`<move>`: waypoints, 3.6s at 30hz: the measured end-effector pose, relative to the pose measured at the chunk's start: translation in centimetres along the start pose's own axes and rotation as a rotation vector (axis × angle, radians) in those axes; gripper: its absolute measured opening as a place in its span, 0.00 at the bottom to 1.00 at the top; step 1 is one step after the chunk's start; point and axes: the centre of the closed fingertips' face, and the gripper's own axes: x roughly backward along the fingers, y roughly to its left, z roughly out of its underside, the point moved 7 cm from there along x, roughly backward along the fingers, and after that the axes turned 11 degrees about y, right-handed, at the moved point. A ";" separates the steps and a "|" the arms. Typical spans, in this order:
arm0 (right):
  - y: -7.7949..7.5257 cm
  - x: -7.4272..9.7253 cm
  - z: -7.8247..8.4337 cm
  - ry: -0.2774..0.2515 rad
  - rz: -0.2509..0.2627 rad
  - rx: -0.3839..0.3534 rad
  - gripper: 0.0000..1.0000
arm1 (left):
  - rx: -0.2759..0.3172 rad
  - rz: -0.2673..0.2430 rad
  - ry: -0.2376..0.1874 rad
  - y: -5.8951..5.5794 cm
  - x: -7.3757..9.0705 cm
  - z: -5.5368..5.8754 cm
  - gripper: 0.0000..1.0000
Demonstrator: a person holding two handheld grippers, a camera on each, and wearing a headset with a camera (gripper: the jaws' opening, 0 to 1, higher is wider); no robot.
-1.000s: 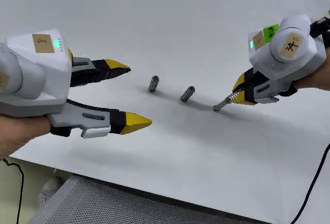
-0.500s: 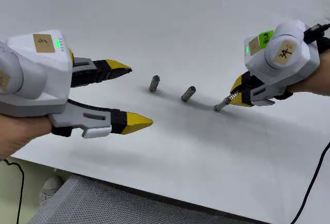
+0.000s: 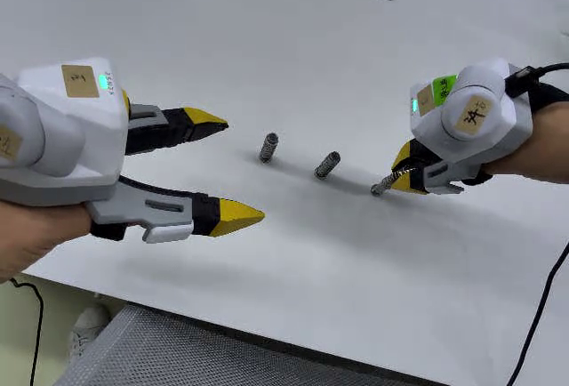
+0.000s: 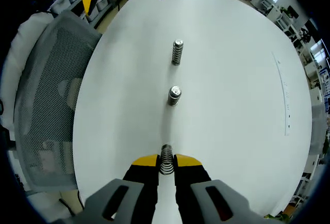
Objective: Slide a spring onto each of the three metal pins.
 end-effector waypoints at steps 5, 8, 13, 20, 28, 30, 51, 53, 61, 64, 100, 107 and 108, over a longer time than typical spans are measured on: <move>-0.1 -0.5 -0.1 0.002 0.001 -0.001 0.12 | 0.001 -0.003 0.004 0.2 0.0 0.1 0.66; -0.1 -1.0 -0.1 0.007 0.002 0.004 0.12 | 0.002 -0.003 0.007 0.2 -0.1 0.1 0.66; -0.2 -1.6 -0.1 0.010 0.002 0.003 0.12 | 0.004 -0.004 0.006 0.3 0.0 0.2 0.66; -0.3 -2.2 0.0 0.013 -0.002 -0.007 0.12 | 0.007 -0.005 0.010 0.4 0.0 0.3 0.66; -0.3 -2.2 -0.2 0.005 -0.002 -0.010 0.12 | 0.007 -0.004 0.013 0.4 0.0 0.3 0.67; -0.3 -2.3 -0.2 0.003 -0.003 -0.012 0.12 | 0.006 -0.004 0.012 0.4 0.0 0.3 0.67; 0.4 2.4 1.8 -0.218 0.046 -0.233 0.31 | -0.045 -0.001 0.047 0.3 0.3 0.0 0.75; 0.8 3.0 2.6 -0.277 0.043 -0.291 0.36 | -0.053 -0.005 0.056 0.4 0.4 0.1 0.79; 3.9 4.7 5.8 -0.451 0.117 -0.456 0.60 | -0.068 -0.013 0.087 0.8 0.4 0.4 0.92; 4.9 4.7 7.3 -0.540 0.158 -0.551 0.65 | -0.080 -0.013 0.098 0.8 0.3 0.5 0.95; 12.2 3.6 10.5 -0.807 0.268 -0.791 0.95 | -0.094 -0.020 0.155 -0.5 0.1 0.6 1.00; 12.2 3.9 10.1 -0.804 0.267 -0.776 0.95 | -0.099 -0.023 0.161 -0.5 0.5 0.9 1.00; 12.2 3.9 10.1 -0.803 0.268 -0.773 0.95 | -0.097 -0.023 0.160 -0.5 0.5 0.9 1.00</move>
